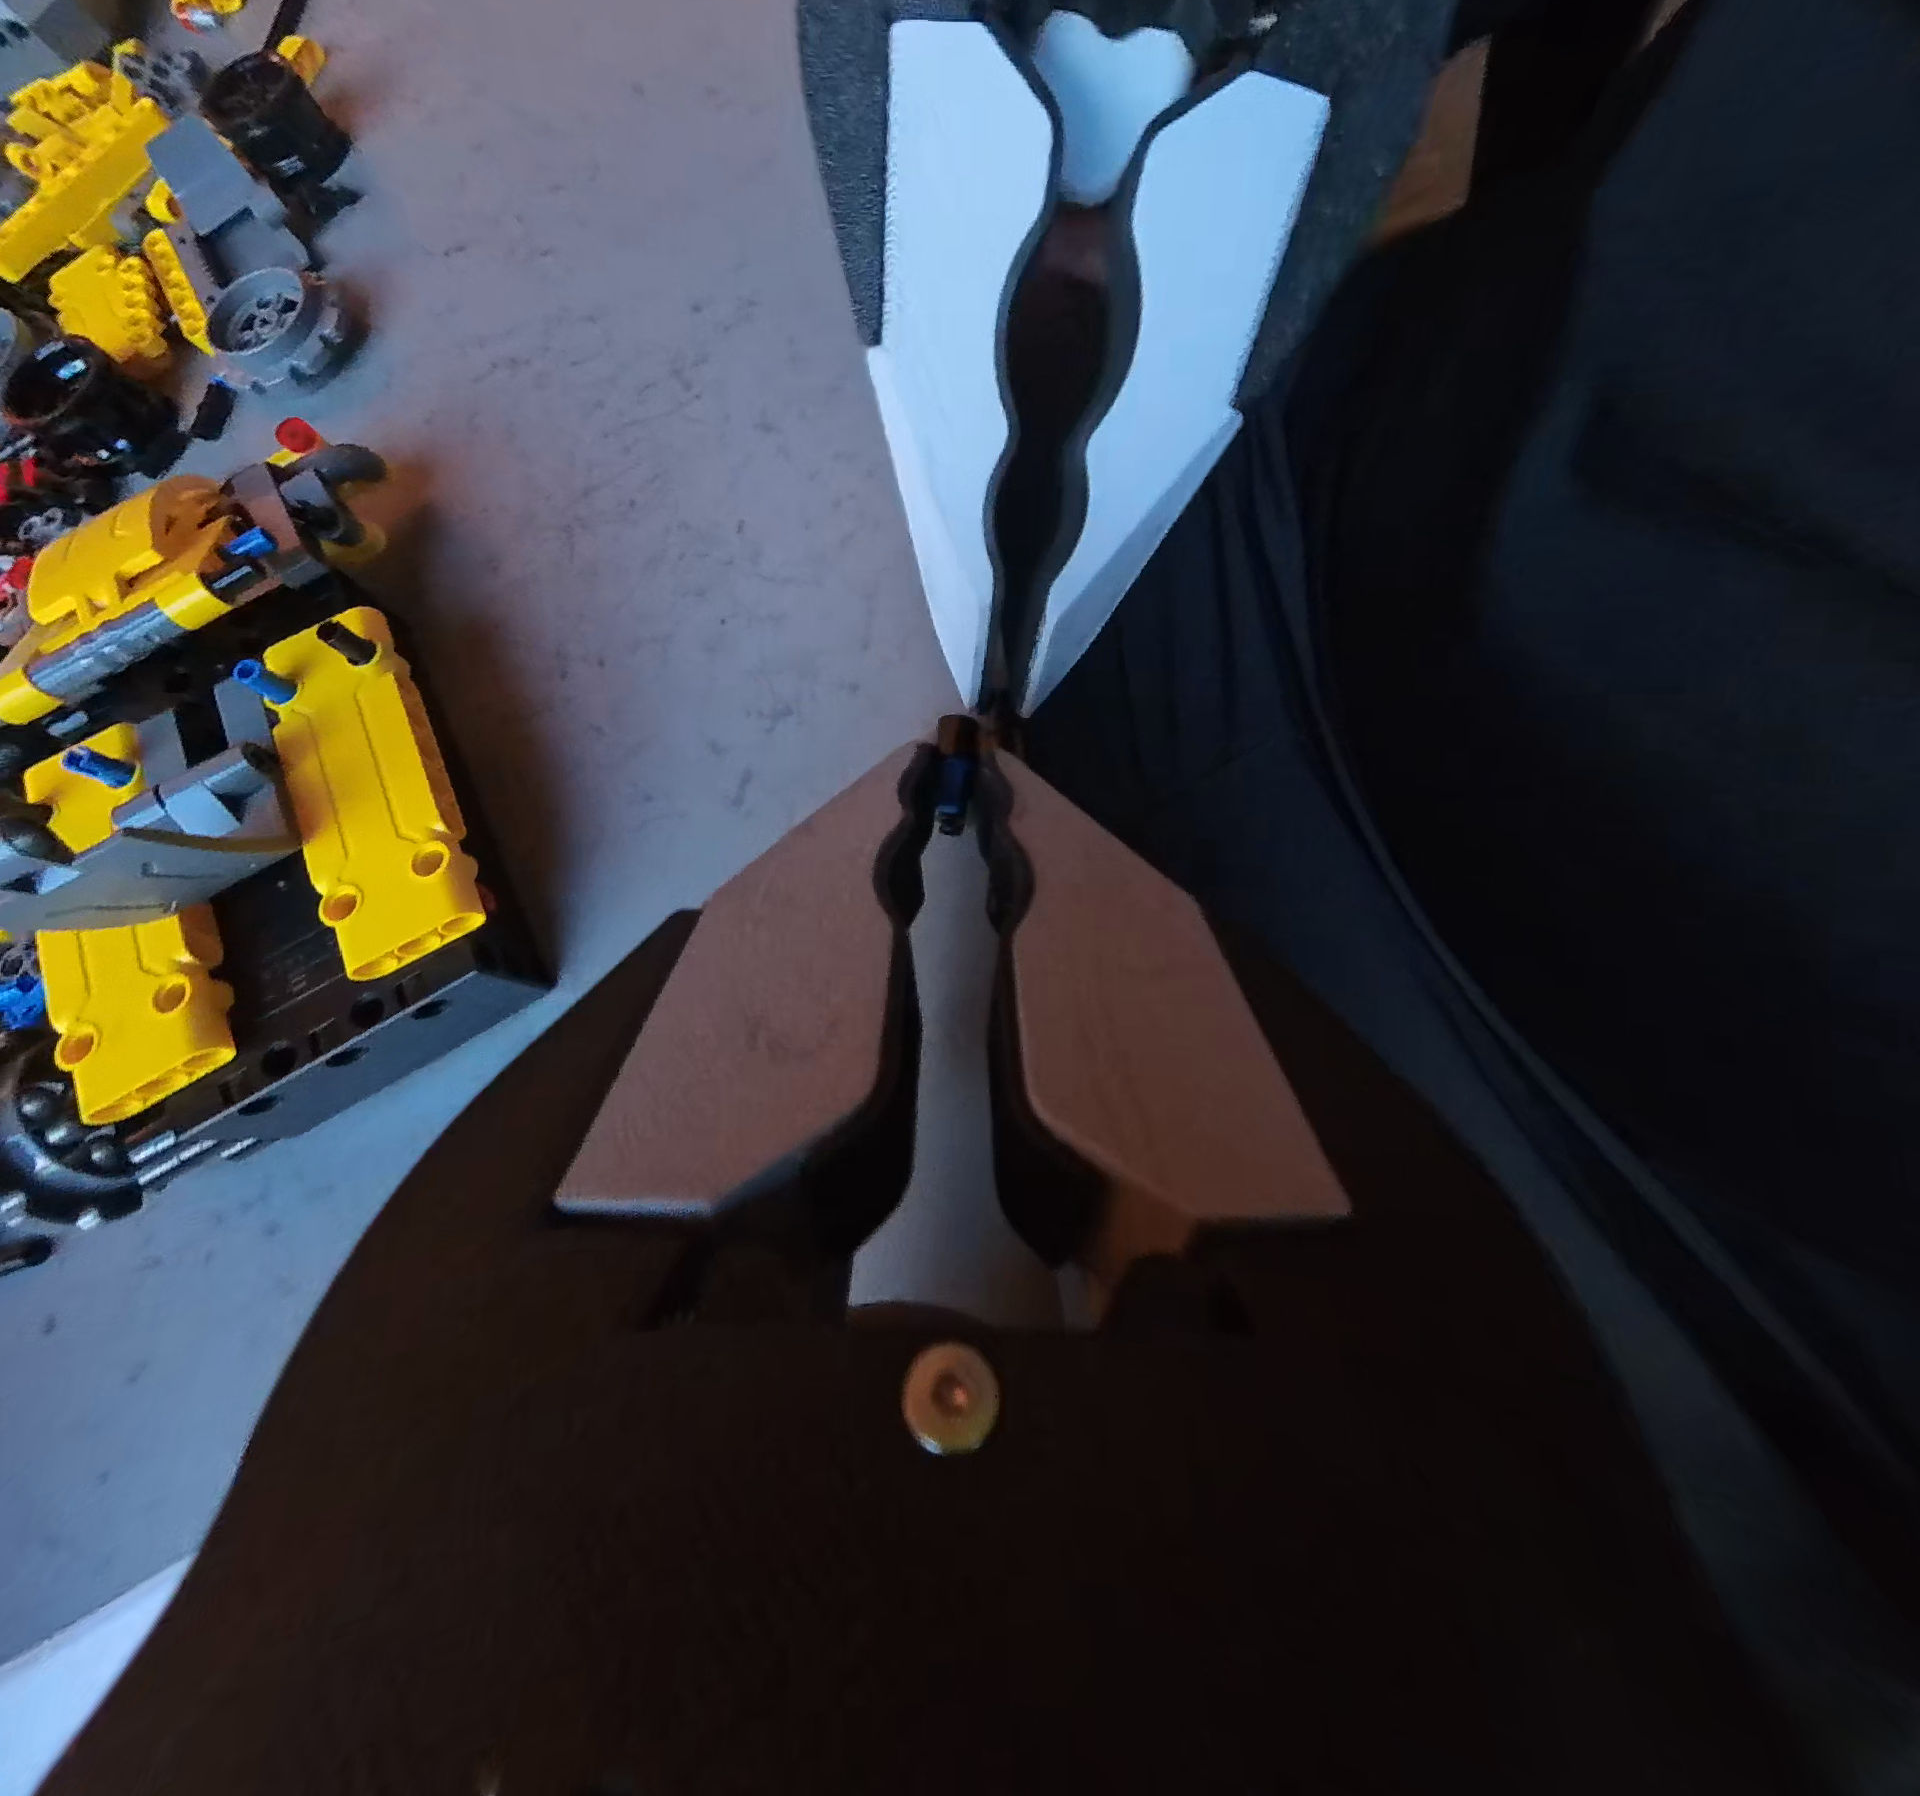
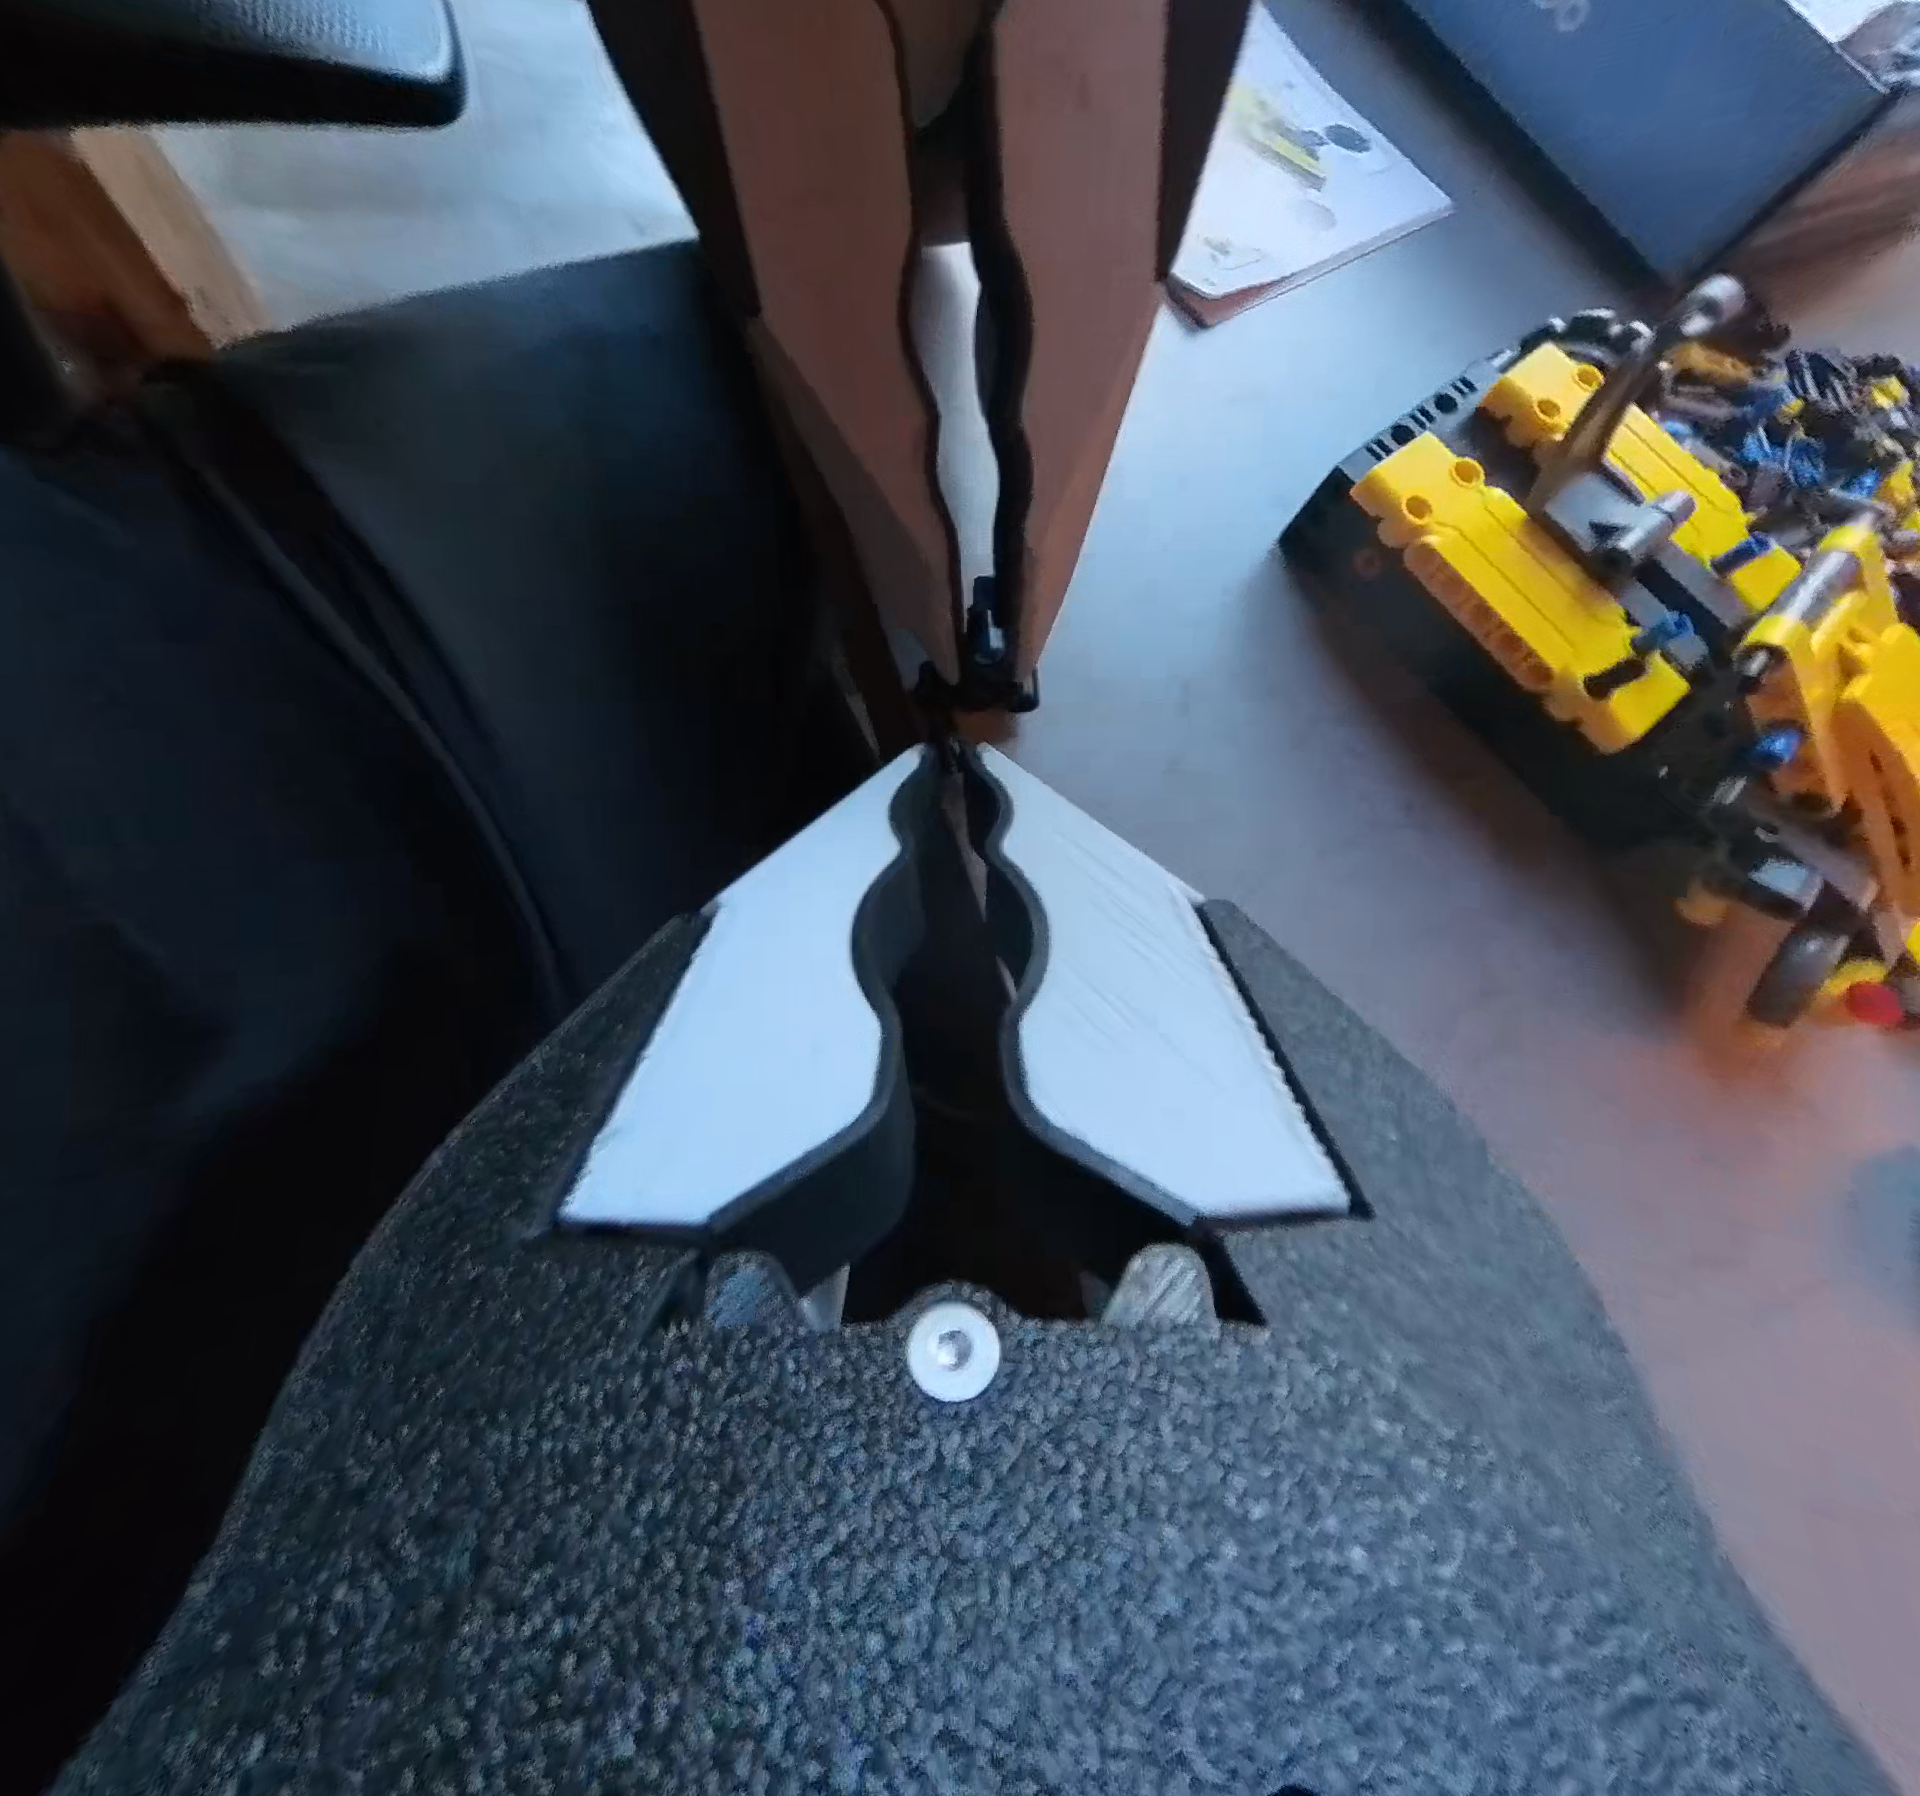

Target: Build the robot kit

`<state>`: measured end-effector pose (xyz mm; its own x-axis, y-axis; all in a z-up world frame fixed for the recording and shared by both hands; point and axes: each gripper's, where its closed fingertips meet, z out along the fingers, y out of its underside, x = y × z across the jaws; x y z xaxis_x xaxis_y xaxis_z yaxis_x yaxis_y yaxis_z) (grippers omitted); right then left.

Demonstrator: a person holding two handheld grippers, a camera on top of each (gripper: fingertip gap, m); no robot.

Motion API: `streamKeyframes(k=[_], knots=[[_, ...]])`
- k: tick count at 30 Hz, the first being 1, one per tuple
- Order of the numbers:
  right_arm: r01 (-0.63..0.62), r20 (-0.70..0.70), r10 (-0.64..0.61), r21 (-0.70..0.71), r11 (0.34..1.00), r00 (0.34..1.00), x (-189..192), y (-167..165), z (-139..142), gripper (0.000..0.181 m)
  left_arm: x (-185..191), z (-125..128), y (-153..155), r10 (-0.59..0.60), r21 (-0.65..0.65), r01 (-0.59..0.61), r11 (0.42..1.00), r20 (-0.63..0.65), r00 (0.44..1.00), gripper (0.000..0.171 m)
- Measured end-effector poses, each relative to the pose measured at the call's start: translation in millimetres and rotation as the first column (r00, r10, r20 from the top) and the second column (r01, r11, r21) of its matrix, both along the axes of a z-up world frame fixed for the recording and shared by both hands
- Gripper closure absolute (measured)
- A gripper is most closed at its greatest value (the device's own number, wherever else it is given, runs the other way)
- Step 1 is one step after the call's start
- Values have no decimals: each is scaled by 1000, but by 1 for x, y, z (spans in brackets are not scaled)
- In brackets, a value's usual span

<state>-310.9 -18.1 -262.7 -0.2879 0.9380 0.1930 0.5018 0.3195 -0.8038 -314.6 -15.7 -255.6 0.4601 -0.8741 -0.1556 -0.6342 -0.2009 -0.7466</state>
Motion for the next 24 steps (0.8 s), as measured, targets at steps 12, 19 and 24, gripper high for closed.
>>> streamKeyframes(k=[12,19,24], knots=[[155,-72,-163,-98,983,984,-1,-1,0,179,-3,0,1,184,18,-183,983,-12,983,167],[44,-7,-44,-52,998,999,-3,-2,0,179,-4,0,1,135,-55,-133,990,27,990,167],[-22,-9,22,37,999,1000,-5,-6,-1,179,-1,0,-1,111,-47,-109,993,29,993,167]])
